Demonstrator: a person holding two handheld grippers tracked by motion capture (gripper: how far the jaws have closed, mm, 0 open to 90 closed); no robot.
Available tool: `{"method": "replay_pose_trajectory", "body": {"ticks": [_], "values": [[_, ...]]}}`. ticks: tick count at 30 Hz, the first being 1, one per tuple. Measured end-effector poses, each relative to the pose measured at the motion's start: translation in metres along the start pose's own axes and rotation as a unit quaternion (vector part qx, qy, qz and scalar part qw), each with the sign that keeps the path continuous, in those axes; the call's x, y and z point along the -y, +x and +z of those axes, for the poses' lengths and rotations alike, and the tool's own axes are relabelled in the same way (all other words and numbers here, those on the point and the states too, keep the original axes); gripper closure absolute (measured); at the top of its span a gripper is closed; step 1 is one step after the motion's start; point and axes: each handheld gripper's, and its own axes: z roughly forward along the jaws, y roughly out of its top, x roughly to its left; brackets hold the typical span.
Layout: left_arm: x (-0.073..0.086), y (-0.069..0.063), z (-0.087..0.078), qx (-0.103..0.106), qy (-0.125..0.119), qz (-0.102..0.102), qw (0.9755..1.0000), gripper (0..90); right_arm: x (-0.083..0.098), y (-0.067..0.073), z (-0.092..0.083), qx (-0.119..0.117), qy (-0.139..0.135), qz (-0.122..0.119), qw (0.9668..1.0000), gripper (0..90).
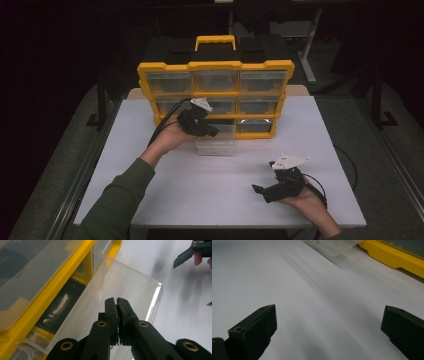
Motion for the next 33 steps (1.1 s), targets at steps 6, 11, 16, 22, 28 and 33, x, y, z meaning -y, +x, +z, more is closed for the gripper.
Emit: {"method": "replay_pose_trajectory", "body": {"ticks": [6, 11, 16, 22, 28, 33], "values": [[0.001, 0.002, 0.007, -0.005, 0.012, 0.000, 0.9999, 87.4, 0.000, 0.000, 0.000, 0.001, -0.001, 0.000, 1.0000, 0.0], [0.002, 0.001, 0.012, -0.006, 0.017, -0.002, 0.9998, 87.3, 0.000, 0.000, -0.001, 0.000, -0.001, -0.001, 1.0000, 0.0], [0.002, 0.001, 0.013, -0.008, 0.022, -0.002, 0.9997, 86.9, 0.000, 0.000, -0.001, 0.000, -0.001, -0.001, 1.0000, 0.0], [0.001, 0.001, 0.013, -0.006, 0.020, -0.004, 0.9998, 83.7, 0.000, 0.000, -0.001, 0.000, -0.001, -0.001, 1.0000, 0.0], [0.001, 0.001, 0.007, -0.004, 0.013, -0.007, 0.9999, 80.8, 0.000, 0.000, -0.001, 0.001, -0.001, -0.001, 1.0000, 0.0], [0.002, 0.001, -0.001, -0.001, 0.002, -0.013, 0.9999, 76.1, 0.000, 0.000, -0.001, 0.001, -0.001, -0.001, 1.0000, 0.0]]}}
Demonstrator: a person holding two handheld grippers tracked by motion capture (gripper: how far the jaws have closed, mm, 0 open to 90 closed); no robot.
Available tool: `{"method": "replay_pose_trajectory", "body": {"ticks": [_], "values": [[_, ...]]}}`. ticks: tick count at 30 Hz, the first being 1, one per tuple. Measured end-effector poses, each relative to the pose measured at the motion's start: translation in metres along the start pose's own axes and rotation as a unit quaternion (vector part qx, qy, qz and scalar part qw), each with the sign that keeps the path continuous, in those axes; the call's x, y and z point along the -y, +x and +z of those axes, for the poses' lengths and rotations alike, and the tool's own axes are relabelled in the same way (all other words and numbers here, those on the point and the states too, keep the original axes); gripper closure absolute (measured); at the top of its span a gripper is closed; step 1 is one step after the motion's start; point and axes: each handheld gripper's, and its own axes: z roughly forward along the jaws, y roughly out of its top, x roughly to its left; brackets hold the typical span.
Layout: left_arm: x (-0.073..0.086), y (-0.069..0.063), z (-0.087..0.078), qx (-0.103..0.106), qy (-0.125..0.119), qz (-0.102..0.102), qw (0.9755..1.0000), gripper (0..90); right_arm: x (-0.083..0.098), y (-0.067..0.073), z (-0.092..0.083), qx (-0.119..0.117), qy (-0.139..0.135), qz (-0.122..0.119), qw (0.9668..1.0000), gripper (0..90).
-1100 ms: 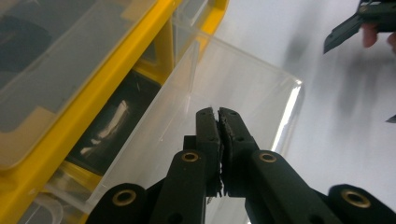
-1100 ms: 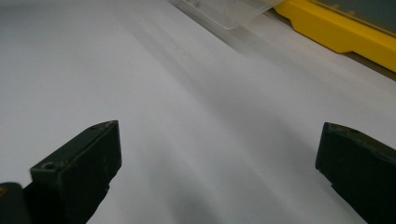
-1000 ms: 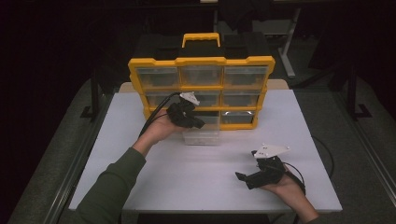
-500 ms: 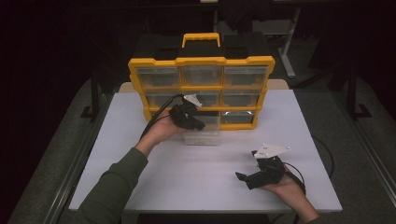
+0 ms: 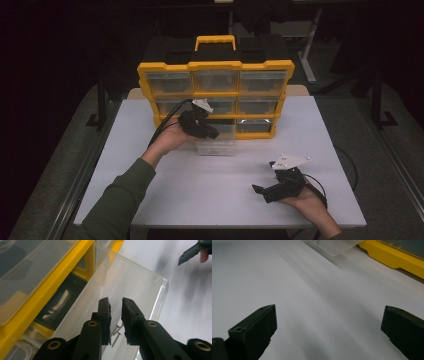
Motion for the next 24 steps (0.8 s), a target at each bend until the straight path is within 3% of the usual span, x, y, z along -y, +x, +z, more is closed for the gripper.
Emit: {"method": "replay_pose_trajectory", "body": {"ticks": [7, 24], "values": [[0.004, -0.001, -0.015, 0.003, -0.015, -0.008, 0.9998, 69.2, 0.000, 0.000, 0.000, 0.000, 0.001, 0.000, 1.0000, 0.0], [0.028, -0.007, -0.044, -0.018, -0.045, -0.020, 0.9986, 41.9, 0.000, 0.000, 0.001, -0.001, 0.001, 0.002, 1.0000, 0.0]]}}
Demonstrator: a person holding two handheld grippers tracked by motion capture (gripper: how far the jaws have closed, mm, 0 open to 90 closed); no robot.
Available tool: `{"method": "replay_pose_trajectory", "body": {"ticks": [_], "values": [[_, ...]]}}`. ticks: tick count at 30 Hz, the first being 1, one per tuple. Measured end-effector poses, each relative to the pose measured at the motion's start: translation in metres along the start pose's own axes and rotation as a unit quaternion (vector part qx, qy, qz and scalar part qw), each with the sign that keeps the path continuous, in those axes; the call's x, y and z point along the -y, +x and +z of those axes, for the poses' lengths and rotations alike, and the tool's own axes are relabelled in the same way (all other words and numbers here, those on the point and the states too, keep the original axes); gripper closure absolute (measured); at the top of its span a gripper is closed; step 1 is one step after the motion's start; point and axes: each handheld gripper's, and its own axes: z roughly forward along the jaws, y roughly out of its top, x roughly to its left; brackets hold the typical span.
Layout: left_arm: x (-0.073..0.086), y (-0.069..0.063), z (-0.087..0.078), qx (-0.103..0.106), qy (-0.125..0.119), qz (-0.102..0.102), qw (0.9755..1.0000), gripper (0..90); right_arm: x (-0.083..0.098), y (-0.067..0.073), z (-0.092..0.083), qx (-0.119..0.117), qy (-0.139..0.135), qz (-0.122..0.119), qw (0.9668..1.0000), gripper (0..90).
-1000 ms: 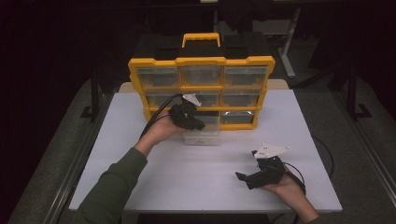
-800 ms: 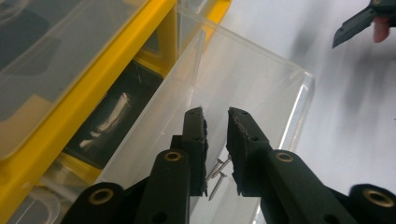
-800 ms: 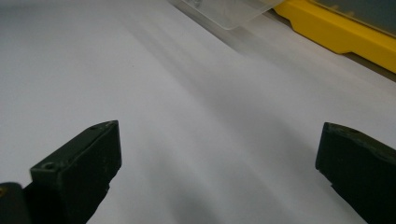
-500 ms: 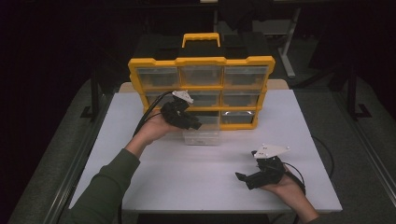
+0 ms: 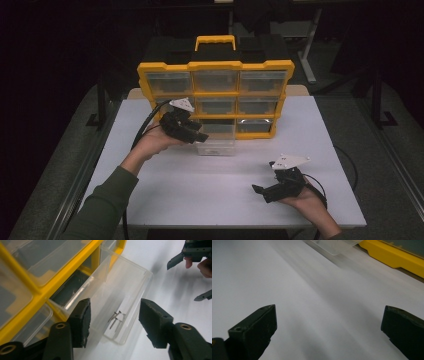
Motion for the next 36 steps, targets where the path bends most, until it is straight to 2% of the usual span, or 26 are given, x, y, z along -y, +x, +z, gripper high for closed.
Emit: {"method": "replay_pose_trajectory", "body": {"ticks": [16, 23, 27, 36], "values": [[0.032, -0.007, -0.021, -0.035, -0.023, -0.009, 0.9991, 24.2, 0.000, 0.000, 0.000, 0.001, 0.000, -0.001, 1.0000, 0.0], [0.046, -0.012, -0.024, -0.049, -0.026, -0.010, 0.9984, 17.6, 0.000, 0.000, 0.000, 0.001, 0.001, -0.001, 1.0000, 0.0], [0.058, -0.015, -0.024, -0.055, -0.031, -0.016, 0.9979, 16.5, 0.000, 0.000, 0.000, 0.001, 0.000, -0.003, 1.0000, 0.0], [0.083, -0.024, -0.022, -0.067, -0.045, -0.014, 0.9967, 14.9, 0.000, 0.001, 0.000, 0.002, 0.001, -0.002, 1.0000, 0.0]]}}
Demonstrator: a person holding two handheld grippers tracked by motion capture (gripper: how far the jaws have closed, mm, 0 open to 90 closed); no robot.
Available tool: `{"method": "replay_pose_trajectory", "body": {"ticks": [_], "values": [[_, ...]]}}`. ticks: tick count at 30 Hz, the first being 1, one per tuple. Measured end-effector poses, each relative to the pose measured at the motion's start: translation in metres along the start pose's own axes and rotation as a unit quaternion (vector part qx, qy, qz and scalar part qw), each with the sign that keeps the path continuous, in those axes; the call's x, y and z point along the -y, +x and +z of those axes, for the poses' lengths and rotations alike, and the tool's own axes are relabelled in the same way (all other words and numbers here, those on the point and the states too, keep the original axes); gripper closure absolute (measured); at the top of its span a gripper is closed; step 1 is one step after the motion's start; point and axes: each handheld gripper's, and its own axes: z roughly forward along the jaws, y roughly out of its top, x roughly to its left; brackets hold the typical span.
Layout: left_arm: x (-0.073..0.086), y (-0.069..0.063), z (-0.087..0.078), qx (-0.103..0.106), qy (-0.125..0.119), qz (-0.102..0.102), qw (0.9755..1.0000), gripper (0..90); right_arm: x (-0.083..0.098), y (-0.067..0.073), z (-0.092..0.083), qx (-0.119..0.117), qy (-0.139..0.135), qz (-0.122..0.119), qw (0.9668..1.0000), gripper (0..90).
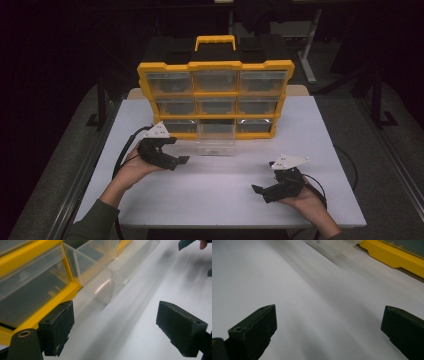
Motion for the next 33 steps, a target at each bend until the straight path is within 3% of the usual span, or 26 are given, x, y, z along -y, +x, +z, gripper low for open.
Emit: {"method": "replay_pose_trajectory", "body": {"ticks": [17, 33], "values": [[0.045, -0.014, 0.001, -0.011, -0.010, -0.003, 0.9999, 8.7, 0.000, 0.000, 0.000, 0.001, 0.000, -0.001, 1.0000, 0.0], [0.086, -0.014, -0.006, -0.024, -0.015, -0.015, 0.9995, 0.0, 0.000, 0.000, 0.000, 0.002, -0.001, -0.002, 1.0000, 0.0]]}}
